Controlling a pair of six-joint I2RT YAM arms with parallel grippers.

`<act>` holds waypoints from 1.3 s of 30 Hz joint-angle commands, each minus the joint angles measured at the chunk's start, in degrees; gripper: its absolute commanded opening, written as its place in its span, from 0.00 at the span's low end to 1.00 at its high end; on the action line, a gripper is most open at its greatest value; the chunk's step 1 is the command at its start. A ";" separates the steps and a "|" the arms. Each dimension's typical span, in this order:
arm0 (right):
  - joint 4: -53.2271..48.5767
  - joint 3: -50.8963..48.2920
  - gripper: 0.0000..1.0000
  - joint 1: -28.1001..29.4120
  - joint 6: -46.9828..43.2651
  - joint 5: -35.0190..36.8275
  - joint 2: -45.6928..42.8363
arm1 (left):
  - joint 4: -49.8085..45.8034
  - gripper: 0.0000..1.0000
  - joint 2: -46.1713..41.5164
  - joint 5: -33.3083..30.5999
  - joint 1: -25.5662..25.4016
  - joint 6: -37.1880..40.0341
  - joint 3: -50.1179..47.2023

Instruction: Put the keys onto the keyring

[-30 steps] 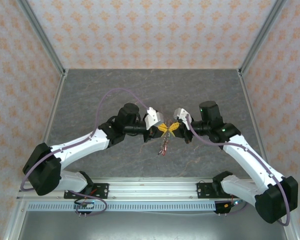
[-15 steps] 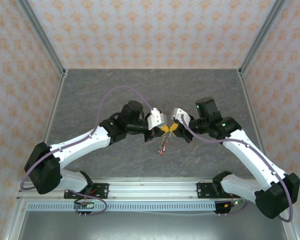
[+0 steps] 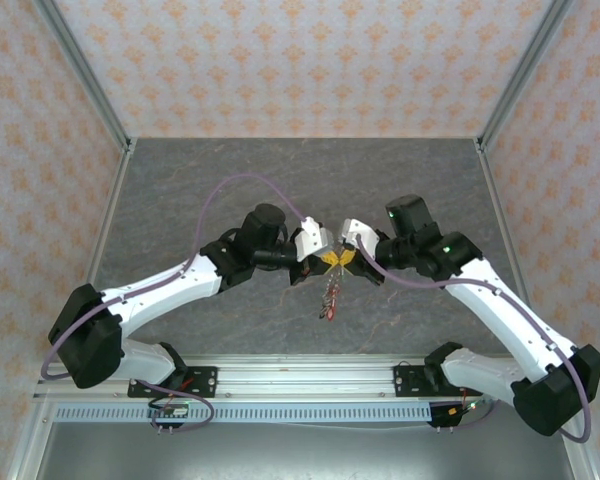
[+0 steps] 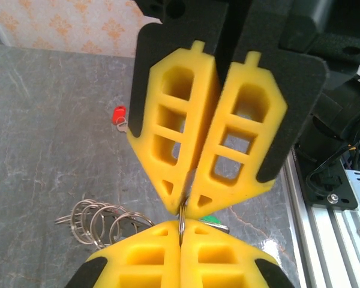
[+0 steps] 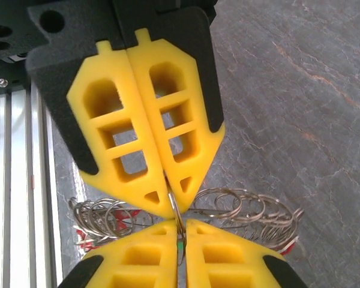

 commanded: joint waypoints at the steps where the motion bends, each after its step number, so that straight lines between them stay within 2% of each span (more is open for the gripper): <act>1: 11.47 -4.21 0.10 -0.85 3.98 -5.82 -2.94 | 7.86 0.00 -1.70 2.07 0.35 -4.33 -1.91; 10: 22.87 -11.88 0.13 -5.85 10.09 -15.22 -2.93 | 14.24 0.00 -2.87 4.15 1.19 -7.88 -3.97; 17: 24.10 -12.46 0.02 -7.28 11.34 -16.17 -2.97 | 13.93 0.00 -2.87 3.94 1.45 -8.04 -3.87; 19: 22.48 -11.13 0.01 -7.29 10.93 -15.56 -2.88 | 10.01 0.01 -2.65 2.92 1.45 -6.41 -2.58; 21: 19.18 -9.00 0.00 -7.23 9.20 -15.25 -2.54 | 5.74 0.10 -2.35 1.86 1.46 -4.19 -1.33; 23: 15.47 -6.96 0.00 -7.28 7.63 -14.51 -2.11 | 2.01 0.16 -2.21 0.38 1.44 -1.85 -0.24; 30: 4.74 -0.64 0.00 -5.59 1.44 -9.75 -0.83 | -3.66 0.18 -1.54 -1.29 1.37 1.38 2.07; 39: -1.80 4.25 0.00 -1.90 -1.97 -3.29 1.57 | 0.48 0.18 -1.81 -0.85 1.13 -0.65 1.53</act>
